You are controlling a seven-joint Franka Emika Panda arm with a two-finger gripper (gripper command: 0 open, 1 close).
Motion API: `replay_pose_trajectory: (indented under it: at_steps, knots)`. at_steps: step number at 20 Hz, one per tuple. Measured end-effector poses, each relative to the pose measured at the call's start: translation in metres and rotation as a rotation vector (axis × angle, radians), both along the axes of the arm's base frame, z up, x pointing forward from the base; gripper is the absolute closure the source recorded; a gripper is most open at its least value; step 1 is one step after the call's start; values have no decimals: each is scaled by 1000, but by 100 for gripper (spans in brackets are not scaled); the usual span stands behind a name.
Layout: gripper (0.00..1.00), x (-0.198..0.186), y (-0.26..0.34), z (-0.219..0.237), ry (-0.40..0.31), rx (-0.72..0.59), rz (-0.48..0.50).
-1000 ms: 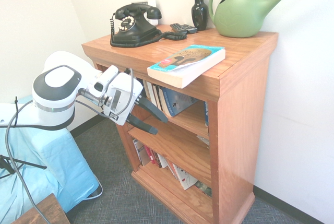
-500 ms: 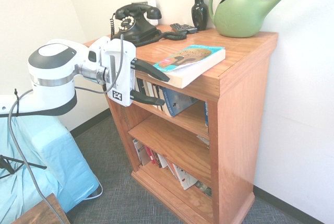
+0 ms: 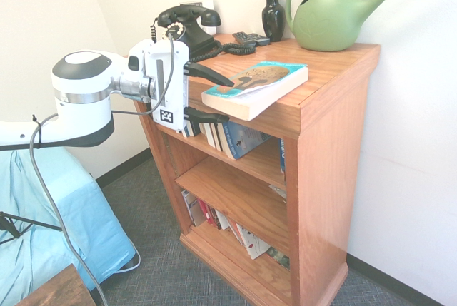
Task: Organize the shelf
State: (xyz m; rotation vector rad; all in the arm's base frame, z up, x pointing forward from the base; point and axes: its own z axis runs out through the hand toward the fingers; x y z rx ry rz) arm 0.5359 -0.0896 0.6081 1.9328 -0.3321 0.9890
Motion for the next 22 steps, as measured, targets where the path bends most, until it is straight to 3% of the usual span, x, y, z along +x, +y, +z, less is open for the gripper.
replay_pose_trajectory:
  at_steps: [10,11,22]
  knots:
    - [0,3,-28,-1,-14,15,49]
    - [100,2,-32,-1,-15,16,50]
    - [100,1,-42,-6,-23,19,68]
